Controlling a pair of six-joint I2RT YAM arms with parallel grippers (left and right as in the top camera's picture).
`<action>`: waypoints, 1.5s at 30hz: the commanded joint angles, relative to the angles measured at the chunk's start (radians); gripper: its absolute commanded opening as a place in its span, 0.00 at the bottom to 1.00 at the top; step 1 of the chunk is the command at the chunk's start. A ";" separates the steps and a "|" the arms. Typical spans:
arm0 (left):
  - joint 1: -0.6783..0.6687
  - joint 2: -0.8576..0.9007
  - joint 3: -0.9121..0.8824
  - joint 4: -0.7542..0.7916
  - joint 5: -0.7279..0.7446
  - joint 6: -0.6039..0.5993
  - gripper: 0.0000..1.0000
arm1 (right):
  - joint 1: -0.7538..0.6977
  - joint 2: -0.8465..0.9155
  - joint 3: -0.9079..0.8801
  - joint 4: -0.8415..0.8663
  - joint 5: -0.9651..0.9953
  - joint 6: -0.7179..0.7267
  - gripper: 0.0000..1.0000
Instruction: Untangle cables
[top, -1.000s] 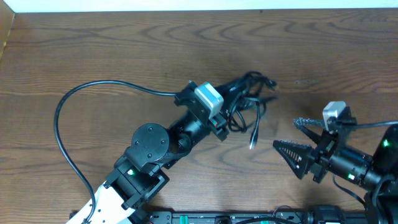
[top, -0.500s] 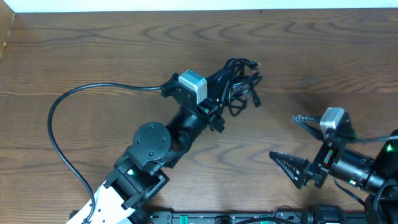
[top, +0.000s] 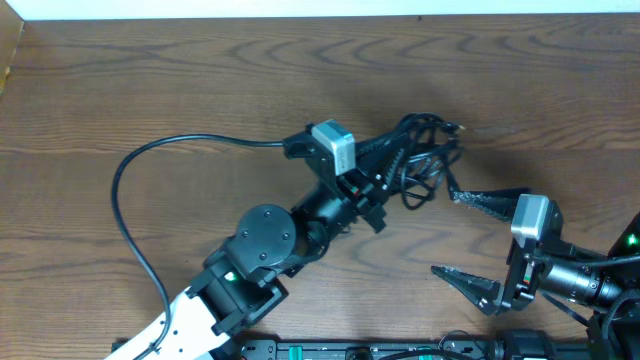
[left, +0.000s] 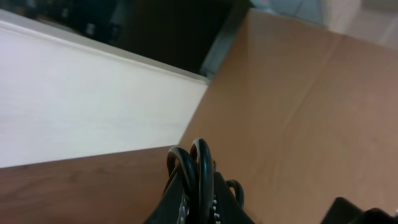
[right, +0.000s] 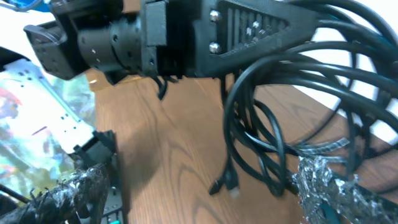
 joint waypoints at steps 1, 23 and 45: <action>-0.027 0.014 0.019 0.053 0.013 -0.015 0.08 | 0.007 0.001 0.006 -0.005 -0.046 -0.023 0.93; -0.142 0.105 0.019 0.235 0.013 -0.016 0.08 | 0.007 0.057 0.005 -0.006 -0.043 -0.056 0.40; -0.071 0.074 0.019 -0.001 -0.237 0.117 0.08 | 0.003 0.083 0.005 0.019 -0.116 -0.055 0.01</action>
